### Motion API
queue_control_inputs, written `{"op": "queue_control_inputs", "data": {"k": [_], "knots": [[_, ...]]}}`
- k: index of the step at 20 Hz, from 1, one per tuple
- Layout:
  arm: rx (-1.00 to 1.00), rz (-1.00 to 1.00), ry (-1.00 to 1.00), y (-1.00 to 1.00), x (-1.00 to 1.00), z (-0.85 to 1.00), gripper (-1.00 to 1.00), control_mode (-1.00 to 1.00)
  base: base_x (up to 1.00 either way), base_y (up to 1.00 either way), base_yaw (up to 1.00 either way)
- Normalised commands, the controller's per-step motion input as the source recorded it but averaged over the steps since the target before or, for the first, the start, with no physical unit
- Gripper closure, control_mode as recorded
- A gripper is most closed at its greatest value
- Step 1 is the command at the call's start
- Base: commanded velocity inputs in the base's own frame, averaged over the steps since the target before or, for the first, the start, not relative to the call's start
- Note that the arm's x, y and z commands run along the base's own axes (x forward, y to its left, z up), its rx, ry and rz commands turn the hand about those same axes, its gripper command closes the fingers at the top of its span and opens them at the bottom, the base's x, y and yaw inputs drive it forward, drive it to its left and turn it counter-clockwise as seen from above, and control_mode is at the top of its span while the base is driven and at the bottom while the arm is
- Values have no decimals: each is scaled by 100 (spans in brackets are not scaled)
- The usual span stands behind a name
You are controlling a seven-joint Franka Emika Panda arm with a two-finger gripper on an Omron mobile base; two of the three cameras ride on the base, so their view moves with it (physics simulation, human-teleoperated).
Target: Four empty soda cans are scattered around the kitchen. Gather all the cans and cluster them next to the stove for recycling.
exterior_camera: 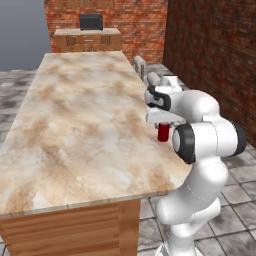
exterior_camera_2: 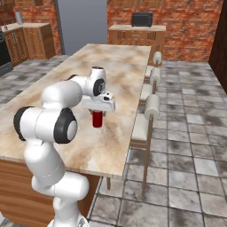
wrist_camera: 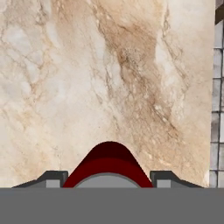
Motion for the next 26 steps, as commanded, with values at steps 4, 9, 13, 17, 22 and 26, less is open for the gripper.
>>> {"op": "queue_control_inputs", "data": {"k": [4,9,13,17,22,26], "knots": [[-4,0,-9,0,-39,31,100,-100,0,0,0],[-1,0,-3,0,-40,19,100,-100,0,0,0],[0,0,0,0,-34,19,100,-100,0,0,0],[0,0,0,0,-36,19,100,-100,0,0,0],[0,0,0,2,-29,12,100,-100,0,0,0],[0,0,0,5,-20,5,100,-100,0,0,0]]}}
